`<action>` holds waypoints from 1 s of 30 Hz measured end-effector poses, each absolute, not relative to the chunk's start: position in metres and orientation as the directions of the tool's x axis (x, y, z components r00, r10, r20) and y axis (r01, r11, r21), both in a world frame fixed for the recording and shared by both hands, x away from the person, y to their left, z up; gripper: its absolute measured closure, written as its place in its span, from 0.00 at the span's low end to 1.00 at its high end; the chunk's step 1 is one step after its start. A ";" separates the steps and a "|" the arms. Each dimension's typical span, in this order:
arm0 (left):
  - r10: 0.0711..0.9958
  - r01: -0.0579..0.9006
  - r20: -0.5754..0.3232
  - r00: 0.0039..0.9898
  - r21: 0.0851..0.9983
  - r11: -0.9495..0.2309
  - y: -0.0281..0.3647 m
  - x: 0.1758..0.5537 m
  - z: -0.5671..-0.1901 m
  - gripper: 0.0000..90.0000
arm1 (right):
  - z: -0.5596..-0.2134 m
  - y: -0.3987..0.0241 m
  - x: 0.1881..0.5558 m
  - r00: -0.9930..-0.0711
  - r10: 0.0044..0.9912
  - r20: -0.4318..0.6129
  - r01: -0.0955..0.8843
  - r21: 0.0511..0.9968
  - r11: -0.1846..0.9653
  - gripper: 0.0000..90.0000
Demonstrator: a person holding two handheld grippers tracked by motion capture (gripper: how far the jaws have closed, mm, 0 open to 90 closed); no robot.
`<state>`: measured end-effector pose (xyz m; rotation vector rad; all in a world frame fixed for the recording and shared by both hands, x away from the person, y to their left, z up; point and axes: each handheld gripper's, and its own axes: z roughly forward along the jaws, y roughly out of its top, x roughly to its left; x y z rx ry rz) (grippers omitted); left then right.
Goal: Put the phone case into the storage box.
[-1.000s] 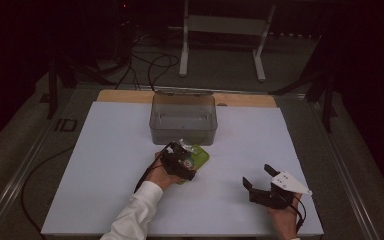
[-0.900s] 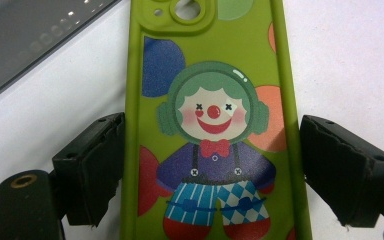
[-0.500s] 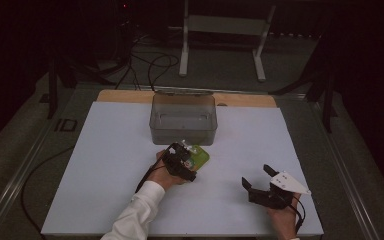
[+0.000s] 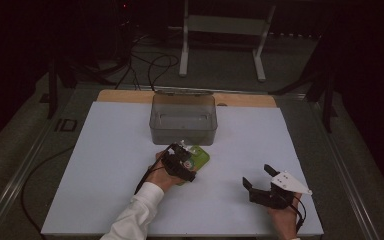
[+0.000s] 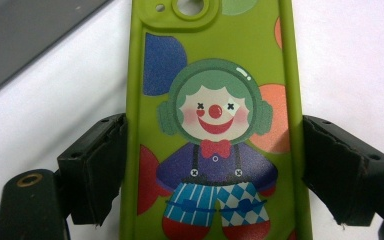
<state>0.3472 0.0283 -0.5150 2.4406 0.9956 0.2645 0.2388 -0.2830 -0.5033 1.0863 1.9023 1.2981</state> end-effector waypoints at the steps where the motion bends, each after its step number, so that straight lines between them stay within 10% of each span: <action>1: 0.698 0.597 0.004 0.716 0.515 -0.615 0.030 0.345 -0.514 0.18 | -0.503 -0.283 0.239 -0.496 0.868 -0.022 0.295 0.936 0.193 0.10; 30: 0.817 0.468 -0.018 0.576 0.827 -0.312 0.095 0.313 -0.453 0.18 | -0.504 -0.280 0.240 -0.502 0.865 -0.007 0.310 0.932 0.188 0.10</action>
